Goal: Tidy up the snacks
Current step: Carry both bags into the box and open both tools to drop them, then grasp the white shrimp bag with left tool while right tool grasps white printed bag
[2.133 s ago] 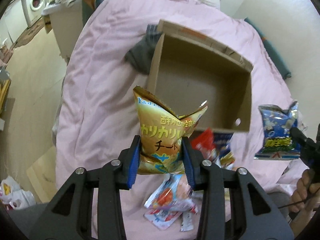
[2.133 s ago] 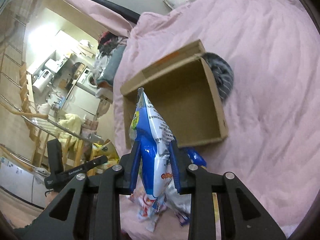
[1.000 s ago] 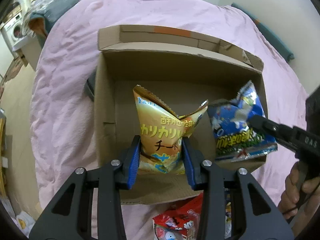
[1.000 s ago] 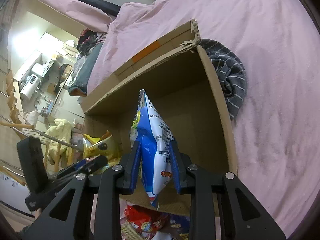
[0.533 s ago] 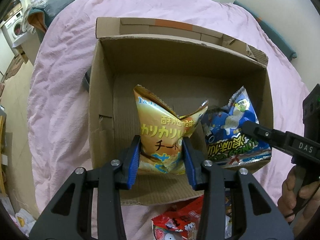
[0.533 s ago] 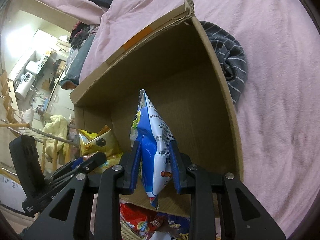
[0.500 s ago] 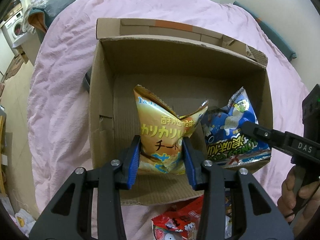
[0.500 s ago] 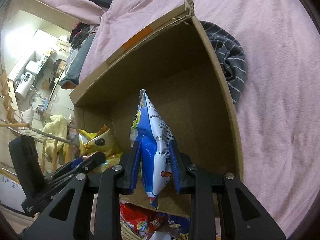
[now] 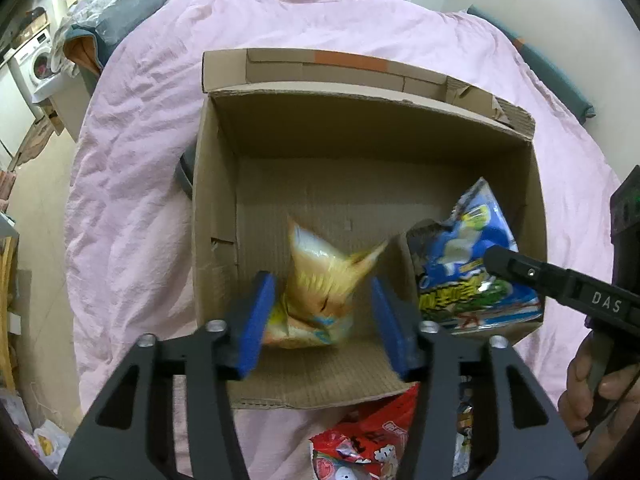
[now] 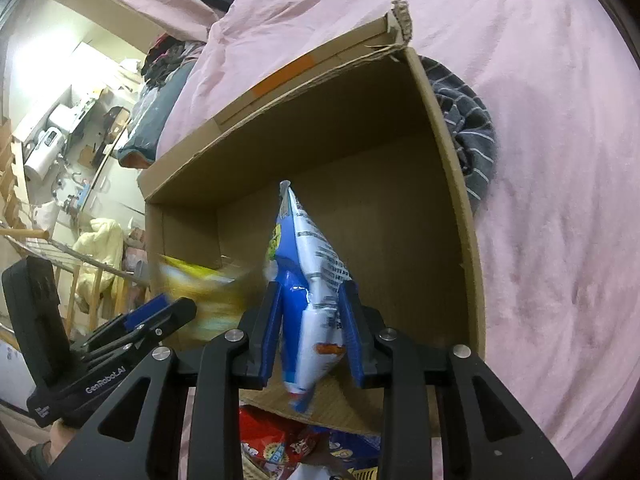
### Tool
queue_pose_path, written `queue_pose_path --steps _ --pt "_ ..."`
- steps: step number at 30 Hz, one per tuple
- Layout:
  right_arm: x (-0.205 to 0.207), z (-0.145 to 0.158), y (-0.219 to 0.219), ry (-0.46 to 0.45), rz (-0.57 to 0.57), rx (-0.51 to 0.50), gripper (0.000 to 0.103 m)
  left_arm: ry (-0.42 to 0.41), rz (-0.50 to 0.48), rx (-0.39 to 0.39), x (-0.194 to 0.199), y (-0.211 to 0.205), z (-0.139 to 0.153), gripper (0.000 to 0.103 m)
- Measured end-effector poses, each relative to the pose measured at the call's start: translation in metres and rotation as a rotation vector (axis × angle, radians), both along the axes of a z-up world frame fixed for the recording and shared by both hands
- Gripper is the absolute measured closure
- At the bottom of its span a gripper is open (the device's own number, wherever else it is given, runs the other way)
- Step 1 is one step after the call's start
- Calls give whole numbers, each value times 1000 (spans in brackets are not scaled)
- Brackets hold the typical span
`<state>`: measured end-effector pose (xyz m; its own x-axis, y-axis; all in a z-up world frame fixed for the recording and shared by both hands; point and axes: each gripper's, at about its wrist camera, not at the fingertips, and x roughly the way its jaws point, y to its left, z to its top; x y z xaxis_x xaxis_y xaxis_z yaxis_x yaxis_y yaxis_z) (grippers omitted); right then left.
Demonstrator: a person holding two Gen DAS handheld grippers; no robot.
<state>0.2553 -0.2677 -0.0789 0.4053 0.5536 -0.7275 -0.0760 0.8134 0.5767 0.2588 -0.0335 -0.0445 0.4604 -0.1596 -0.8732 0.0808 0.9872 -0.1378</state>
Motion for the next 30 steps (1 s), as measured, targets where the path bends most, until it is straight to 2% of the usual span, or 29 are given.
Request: queue_pose_path --steps 2,4,7,11,12,13,14,15,16,30 --pt "0 1 0 -6 -2 -4 71 -5 -3 -6 0 0 2 45" --pt "1 2 -1 -12 -3 -7 71 -15 -5 0 -1 -1 5 33" --pt "1 6 -2 -31 -7 -22 70 -48 -2 15 -3 -2 11 25" --pt "-1 16 -3 -83 -18 -69 70 -79 -12 38 -5 -5 16 22" --pt "-2 20 -4 -100 -27 -89 67 -83 -16 39 -5 -5 17 22" --pt "-2 23 -4 -115 -36 -102 49 -85 -17 42 -6 -6 18 22" --pt "-3 26 -5 -133 -47 -109 38 -87 -17 45 -7 -6 18 22" --pt "-4 29 -7 -149 -59 -109 22 -90 -18 46 -7 -6 19 22" --pt "-4 31 -9 -162 -68 -106 18 -93 -18 47 -7 -6 19 22" --pt "-31 49 -17 -179 -78 -98 18 -118 4 40 -31 7 34 22"
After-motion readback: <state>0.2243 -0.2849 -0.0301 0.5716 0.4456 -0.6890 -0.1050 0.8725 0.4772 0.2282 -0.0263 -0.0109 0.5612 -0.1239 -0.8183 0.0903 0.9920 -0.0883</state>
